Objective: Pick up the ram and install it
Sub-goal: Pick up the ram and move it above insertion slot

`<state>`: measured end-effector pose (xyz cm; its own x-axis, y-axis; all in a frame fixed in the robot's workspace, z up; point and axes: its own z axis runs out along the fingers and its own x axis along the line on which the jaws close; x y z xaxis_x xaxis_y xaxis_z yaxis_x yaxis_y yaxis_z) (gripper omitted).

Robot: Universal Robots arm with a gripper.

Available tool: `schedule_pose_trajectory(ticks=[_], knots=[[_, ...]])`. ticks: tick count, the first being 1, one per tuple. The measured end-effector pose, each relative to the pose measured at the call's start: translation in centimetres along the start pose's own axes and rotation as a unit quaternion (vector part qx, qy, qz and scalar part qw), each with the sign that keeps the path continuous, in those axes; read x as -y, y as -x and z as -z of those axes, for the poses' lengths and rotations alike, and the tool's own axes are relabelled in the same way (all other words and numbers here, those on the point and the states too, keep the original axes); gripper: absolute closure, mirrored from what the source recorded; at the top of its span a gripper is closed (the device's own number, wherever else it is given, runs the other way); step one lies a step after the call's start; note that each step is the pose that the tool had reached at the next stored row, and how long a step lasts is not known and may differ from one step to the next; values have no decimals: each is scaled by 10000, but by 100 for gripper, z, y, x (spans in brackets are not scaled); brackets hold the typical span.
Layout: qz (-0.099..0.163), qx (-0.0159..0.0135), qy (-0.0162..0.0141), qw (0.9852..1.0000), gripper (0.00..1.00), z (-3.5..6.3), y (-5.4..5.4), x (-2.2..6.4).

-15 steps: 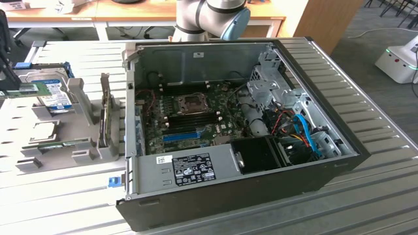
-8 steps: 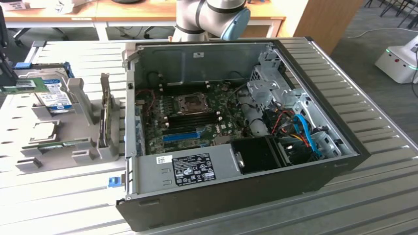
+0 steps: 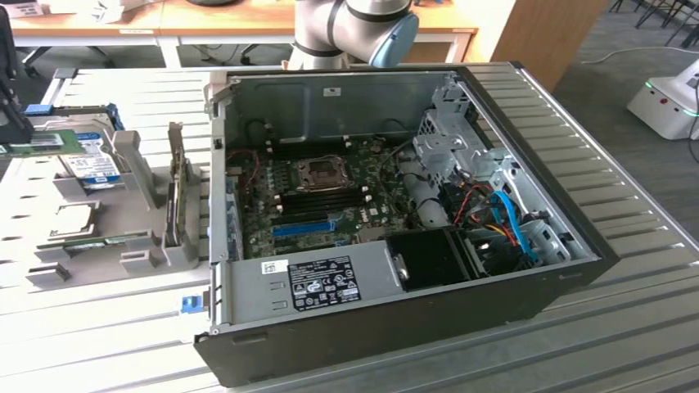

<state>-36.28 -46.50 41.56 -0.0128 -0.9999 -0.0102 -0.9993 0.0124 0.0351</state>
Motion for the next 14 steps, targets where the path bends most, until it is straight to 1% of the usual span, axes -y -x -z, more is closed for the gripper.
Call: schedule_pose_trajectory(ticks=[14], knots=[[0,0,2,10000,88,8,3,241]])
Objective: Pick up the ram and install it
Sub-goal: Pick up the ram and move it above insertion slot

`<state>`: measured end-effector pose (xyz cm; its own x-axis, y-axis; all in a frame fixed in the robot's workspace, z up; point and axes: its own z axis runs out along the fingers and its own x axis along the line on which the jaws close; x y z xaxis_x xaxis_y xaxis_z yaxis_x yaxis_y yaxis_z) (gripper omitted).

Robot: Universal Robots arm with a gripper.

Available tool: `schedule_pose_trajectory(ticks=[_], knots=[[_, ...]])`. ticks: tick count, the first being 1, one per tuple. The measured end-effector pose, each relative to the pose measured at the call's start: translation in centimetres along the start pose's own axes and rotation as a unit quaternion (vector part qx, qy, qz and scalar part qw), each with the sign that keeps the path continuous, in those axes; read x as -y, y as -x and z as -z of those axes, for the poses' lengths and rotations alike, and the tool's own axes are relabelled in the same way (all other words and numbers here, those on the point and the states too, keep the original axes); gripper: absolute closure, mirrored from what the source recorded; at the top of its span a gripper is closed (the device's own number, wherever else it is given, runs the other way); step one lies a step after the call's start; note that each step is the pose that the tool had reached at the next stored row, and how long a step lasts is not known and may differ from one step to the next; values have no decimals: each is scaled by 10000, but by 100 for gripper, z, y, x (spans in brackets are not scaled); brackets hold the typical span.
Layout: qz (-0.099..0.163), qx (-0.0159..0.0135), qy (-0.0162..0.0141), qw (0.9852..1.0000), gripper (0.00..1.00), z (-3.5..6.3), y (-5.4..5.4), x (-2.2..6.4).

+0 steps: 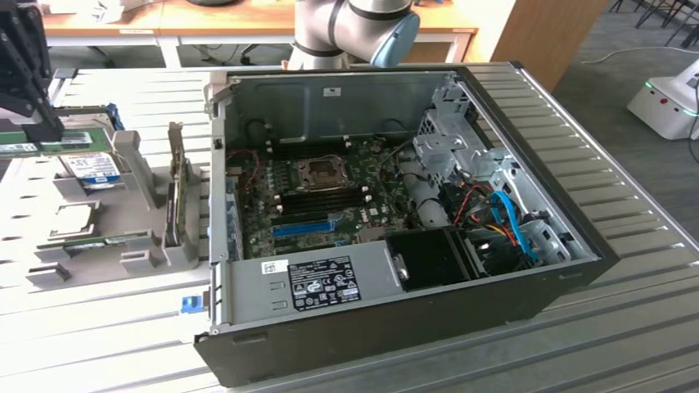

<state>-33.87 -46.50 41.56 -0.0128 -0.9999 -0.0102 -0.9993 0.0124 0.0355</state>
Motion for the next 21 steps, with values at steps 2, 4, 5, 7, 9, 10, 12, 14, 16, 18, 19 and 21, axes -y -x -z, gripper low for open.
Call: schedule_pose_trajectory(ticks=[2,4,5,7,9,10,12,14,16,18,19,21], knots=[[0,0,1,10000,88,1,0,33],[0,0,0,10000,88,2,1,64],[0,0,0,10000,88,2,1,78],[0,0,1,10000,88,3,1,103],[0,0,0,10000,88,4,2,126],[0,0,1,10000,88,4,2,138],[0,0,1,10000,88,6,2,162],[0,0,1,10000,88,7,2,187],[0,0,1,10000,88,8,3,212],[0,0,1,10000,88,8,3,238],[0,0,1,10000,88,9,3,249],[0,0,1,10000,88,9,4,273]])
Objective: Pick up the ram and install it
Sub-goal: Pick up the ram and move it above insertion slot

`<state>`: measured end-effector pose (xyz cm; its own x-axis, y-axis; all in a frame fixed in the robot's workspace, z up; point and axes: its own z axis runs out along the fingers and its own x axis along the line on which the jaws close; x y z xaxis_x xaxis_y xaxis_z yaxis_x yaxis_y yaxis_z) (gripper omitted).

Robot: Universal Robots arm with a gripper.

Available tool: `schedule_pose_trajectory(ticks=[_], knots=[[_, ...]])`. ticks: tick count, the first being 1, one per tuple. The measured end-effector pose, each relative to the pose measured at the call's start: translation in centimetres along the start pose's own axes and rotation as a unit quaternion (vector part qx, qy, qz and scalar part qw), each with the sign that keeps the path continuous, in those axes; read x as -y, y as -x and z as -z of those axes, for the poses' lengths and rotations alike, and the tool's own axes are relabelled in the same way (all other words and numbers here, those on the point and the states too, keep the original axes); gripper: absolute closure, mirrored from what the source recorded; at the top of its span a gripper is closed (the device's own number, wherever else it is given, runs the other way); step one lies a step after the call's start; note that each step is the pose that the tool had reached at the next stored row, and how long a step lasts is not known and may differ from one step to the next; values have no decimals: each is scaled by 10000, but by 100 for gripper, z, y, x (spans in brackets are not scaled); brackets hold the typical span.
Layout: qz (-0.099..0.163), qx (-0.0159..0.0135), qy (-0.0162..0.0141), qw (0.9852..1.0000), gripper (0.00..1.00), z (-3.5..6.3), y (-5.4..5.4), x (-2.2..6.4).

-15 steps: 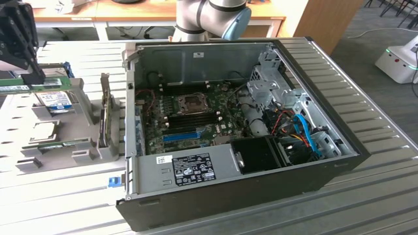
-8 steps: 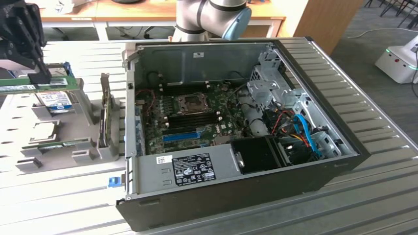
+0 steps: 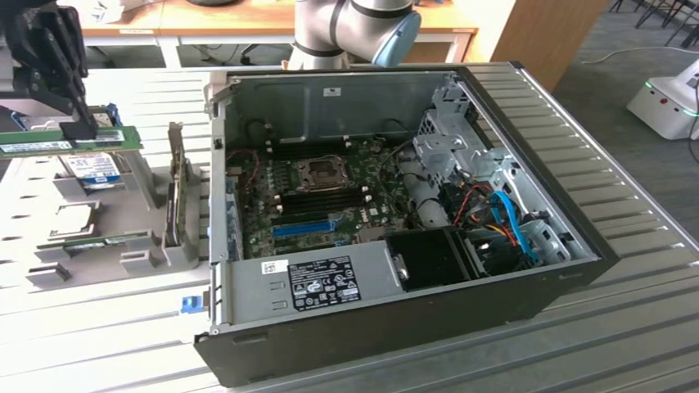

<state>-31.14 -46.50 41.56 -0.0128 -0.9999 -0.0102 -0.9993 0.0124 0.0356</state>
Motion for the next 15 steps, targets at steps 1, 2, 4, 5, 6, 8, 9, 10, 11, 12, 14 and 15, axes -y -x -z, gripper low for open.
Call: schedule_pose_trajectory(ticks=[1,2,4,5,6,8,9,10,11,12,14,15], knots=[[0,0,0,10000,88,0,0,12],[0,0,0,10000,88,1,0,24],[0,0,0,10000,88,2,1,49],[0,0,0,10000,88,2,1,62],[0,0,0,10000,88,3,1,76],[0,0,0,10000,88,4,1,108],[0,0,0,10000,88,5,1,125],[0,0,0,10000,88,5,2,141],[0,0,1,10000,88,6,2,157],[0,0,1,10000,88,7,2,172],[0,0,1,10000,88,8,2,205],[0,0,0,10000,88,8,3,221]])
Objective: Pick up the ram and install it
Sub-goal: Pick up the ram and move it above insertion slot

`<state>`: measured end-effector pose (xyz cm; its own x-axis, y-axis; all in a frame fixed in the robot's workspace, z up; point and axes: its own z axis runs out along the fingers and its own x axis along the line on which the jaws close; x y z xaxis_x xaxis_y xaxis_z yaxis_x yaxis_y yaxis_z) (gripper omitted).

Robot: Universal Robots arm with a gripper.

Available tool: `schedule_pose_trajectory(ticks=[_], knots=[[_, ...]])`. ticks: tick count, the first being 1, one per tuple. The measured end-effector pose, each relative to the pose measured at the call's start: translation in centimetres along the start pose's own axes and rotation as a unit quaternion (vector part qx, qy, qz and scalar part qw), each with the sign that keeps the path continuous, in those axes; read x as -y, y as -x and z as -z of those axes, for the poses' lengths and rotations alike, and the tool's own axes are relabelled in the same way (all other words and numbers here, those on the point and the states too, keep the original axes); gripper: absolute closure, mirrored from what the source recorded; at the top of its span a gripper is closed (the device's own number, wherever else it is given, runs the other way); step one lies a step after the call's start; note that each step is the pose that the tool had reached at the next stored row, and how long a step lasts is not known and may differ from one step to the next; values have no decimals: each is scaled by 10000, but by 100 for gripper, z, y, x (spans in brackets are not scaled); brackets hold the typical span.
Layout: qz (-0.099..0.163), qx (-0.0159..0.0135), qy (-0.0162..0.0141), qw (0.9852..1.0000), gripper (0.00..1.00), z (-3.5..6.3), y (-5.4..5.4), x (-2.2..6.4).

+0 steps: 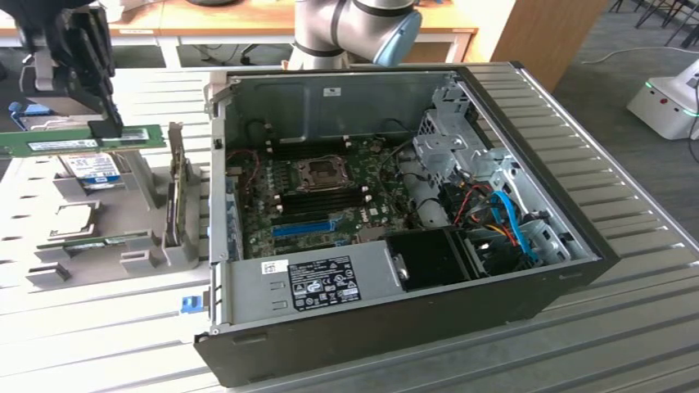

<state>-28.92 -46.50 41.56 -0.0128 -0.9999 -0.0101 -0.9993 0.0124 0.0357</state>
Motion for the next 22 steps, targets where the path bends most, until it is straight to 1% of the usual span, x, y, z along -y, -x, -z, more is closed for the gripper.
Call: schedule_pose_trajectory(ticks=[11,22], knots=[[0,0,1,10000,88,7,2,194],[0,0,5,10000,88,15,5,418]])
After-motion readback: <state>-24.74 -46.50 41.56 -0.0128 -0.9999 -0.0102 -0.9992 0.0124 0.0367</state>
